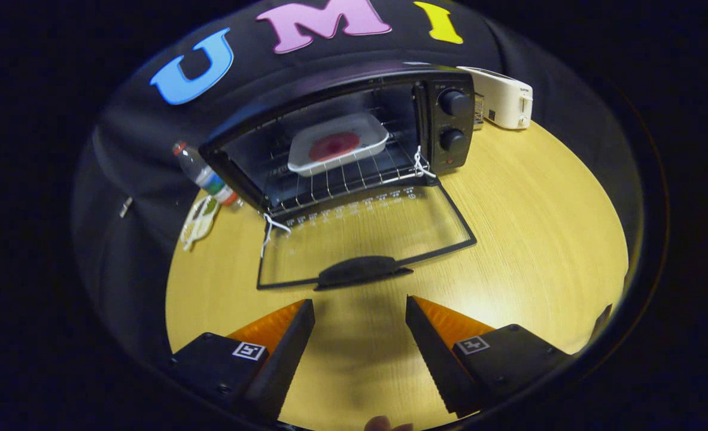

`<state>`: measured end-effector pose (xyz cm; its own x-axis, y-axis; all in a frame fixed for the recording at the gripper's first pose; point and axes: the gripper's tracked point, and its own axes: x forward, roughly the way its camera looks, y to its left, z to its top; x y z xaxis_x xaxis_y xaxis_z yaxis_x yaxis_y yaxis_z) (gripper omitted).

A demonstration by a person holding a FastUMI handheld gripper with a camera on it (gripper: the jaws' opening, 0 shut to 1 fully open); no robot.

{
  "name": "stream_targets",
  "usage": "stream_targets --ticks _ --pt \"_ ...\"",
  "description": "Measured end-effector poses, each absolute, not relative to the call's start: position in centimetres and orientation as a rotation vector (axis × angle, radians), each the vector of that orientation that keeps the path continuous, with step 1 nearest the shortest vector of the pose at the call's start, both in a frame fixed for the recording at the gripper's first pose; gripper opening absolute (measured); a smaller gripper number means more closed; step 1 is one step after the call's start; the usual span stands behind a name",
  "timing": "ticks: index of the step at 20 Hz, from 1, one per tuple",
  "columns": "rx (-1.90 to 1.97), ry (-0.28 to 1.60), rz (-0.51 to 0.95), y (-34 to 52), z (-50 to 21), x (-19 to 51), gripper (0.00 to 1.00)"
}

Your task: Open the toaster oven, put the food inside, and close the toaster oven door.

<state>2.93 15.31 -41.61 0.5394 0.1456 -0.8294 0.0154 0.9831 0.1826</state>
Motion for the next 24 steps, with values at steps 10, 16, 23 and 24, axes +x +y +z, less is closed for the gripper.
stream_targets --ticks 10,16,23,24 --pt "-0.017 1.018 0.099 15.7 -45.8 5.2 0.99" --pt "-0.025 1.029 0.059 16.0 -46.4 6.4 0.98" --pt "-0.013 0.98 0.076 15.9 -44.0 5.9 0.99" --pt "-0.008 0.961 0.082 15.9 -43.2 5.9 0.99"
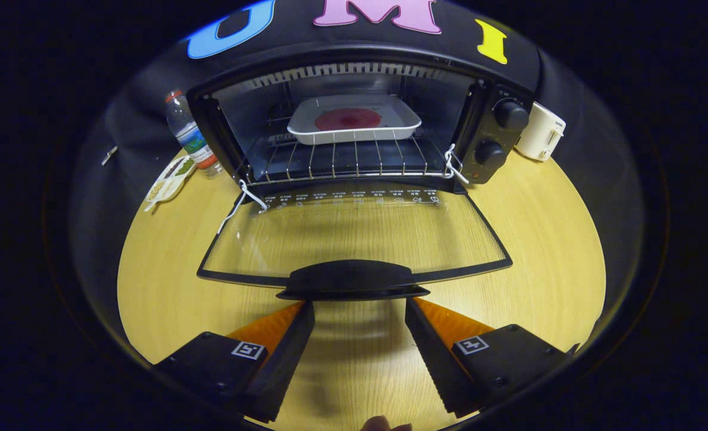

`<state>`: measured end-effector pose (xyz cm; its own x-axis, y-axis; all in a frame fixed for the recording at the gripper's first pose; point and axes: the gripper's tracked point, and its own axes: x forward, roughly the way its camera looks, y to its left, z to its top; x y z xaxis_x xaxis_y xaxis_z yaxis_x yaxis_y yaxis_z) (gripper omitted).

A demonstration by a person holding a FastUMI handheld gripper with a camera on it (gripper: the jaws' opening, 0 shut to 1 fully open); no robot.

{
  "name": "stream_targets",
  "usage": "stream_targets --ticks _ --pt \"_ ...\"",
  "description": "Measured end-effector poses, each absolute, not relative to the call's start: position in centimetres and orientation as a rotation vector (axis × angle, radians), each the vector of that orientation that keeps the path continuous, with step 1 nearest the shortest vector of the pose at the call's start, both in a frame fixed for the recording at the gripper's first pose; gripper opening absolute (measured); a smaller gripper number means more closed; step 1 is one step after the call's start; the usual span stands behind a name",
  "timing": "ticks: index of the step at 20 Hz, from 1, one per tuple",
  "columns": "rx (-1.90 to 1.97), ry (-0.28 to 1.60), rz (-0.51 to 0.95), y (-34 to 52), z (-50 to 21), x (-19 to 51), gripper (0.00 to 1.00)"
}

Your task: Open the toaster oven, put the food inside, and close the toaster oven door.

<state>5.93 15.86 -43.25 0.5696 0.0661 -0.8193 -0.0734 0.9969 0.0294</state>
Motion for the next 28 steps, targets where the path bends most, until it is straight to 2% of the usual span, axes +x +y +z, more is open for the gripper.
stream_targets --ticks 6,17,28 --pt "0.007 0.83 0.112 16.0 -37.9 6.6 0.99" --pt "0.017 0.496 0.166 16.2 -26.2 13.3 0.99" --pt "0.023 0.196 0.114 5.7 -10.9 11.0 0.97"
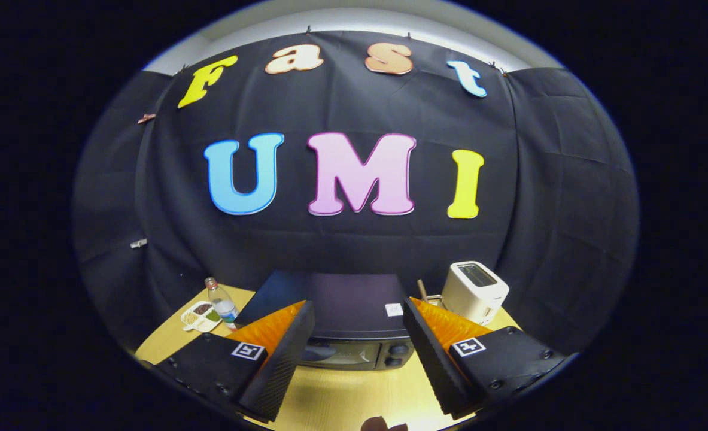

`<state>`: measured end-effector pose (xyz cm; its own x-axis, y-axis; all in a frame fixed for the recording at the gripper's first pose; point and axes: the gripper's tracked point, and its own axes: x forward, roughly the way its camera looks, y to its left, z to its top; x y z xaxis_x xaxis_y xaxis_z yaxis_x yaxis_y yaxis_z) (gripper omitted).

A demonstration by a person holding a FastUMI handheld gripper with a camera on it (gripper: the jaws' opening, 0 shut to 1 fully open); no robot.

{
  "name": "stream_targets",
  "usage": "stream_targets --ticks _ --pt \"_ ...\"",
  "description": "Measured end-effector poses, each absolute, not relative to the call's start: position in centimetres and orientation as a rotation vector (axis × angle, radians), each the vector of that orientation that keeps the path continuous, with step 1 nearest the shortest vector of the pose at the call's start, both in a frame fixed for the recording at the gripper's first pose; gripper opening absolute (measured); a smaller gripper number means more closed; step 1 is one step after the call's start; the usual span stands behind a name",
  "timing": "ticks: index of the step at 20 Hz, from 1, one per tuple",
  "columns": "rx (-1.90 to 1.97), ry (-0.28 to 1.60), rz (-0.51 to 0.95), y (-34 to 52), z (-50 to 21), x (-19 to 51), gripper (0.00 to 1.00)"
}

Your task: Open the toaster oven, put the food inside, and close the toaster oven door.

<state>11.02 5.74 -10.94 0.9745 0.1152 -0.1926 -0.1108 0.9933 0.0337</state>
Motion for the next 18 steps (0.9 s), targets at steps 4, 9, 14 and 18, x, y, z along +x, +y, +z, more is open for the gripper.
stream_targets --ticks 4,9,14,18 --pt "0.068 0.119 0.083 0.7 -6.5 10.6 0.97" --pt "0.104 0.069 0.07 -4.4 -3.3 9.9 0.97" --pt "0.09 0.033 0.07 -7.3 -1.9 9.6 0.99" --pt "0.082 0.013 0.083 -8.1 -1.4 9.6 0.98"
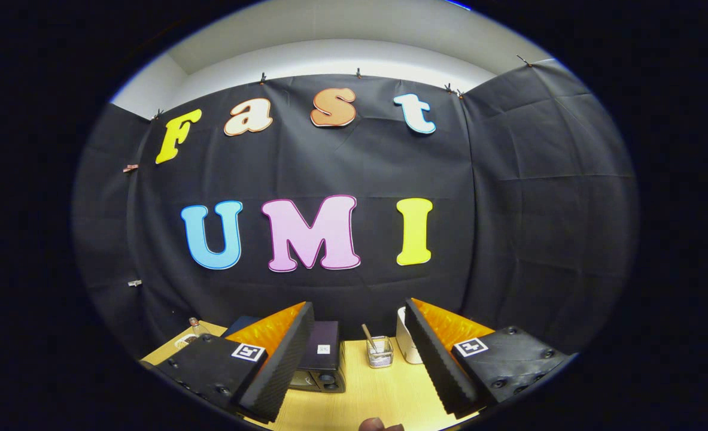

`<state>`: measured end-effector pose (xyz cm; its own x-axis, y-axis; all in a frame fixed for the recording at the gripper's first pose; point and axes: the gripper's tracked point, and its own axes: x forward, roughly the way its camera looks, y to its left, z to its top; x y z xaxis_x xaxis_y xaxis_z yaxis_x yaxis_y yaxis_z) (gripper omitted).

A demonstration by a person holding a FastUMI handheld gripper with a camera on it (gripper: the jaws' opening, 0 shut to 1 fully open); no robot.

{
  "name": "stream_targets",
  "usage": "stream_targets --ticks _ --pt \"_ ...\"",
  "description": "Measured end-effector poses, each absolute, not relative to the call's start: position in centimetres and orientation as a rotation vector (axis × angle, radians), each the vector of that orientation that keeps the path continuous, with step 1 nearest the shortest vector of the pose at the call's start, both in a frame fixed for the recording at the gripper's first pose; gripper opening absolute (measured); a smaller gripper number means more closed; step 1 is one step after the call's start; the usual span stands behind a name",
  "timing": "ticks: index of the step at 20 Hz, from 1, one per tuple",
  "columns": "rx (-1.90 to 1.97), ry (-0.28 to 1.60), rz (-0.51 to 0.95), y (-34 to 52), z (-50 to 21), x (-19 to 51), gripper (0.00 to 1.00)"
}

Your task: Open the toaster oven, put the food inside, and close the toaster oven door.

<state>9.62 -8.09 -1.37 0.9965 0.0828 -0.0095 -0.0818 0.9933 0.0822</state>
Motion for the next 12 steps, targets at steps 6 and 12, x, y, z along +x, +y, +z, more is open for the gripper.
stream_targets --ticks 6,12 --pt "0.089 0.011 0.102 -8.45 -1.54 9.44 0.98" --pt "0.109 0.016 0.114 -8.48 -1.6 9.57 0.98"
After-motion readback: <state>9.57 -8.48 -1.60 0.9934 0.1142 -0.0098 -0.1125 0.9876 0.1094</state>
